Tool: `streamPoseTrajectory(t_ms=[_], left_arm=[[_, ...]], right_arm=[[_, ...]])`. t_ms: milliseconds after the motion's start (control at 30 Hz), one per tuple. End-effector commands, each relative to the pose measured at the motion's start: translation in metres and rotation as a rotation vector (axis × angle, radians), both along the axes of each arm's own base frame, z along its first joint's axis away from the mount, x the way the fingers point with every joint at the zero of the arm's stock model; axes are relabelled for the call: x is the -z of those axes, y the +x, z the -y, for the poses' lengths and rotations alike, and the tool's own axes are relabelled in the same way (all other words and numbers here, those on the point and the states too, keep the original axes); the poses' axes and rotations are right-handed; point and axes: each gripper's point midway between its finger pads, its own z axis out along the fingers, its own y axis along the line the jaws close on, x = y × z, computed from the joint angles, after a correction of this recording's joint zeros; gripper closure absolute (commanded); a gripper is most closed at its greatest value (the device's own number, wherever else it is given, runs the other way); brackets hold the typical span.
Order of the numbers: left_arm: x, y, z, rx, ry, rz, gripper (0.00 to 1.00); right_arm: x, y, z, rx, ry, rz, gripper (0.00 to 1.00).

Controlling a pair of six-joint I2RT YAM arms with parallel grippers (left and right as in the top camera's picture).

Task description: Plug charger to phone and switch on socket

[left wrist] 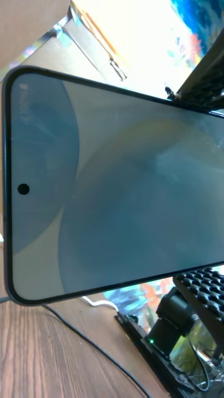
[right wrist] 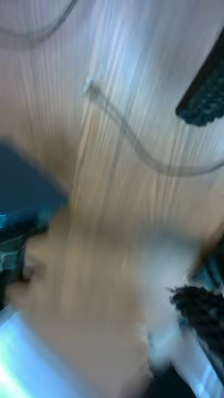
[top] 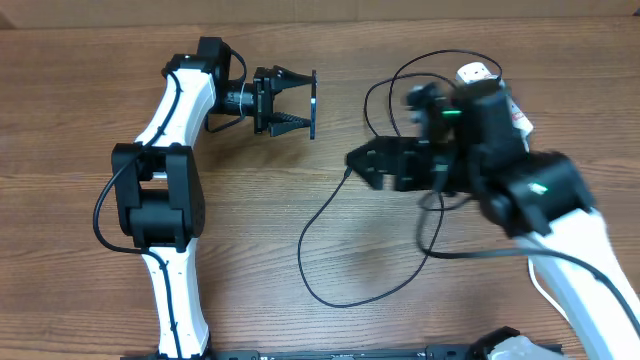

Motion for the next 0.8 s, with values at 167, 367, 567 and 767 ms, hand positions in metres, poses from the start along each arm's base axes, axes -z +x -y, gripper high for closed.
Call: streamPoseTrajectory(t_ms=[167, 367, 567, 767], left_arm=[[-0.006, -0.010, 0.018, 0.041, -0.005, -0.038, 0.37], [-0.006, -0.018, 0.025, 0.061, -0.002, -0.072, 0.36], [-0.006, -0.021, 0.030, 0.072, -0.001, -0.082, 0.36], [-0.006, -0.021, 0.031, 0.074, 0.000, -0.082, 0.37]], right_arm=[[-0.004, 0.060, -0.004, 0.401, -0.373, 0.214, 0.19], [0.010, 0.079, -0.035, 0.395, -0.314, 0.216, 0.22], [0.033, 0.087, -0.047, 0.374, -0.331, 0.183, 0.28], [0.060, 0.093, -0.050, 0.369, -0.396, 0.151, 0.36]])
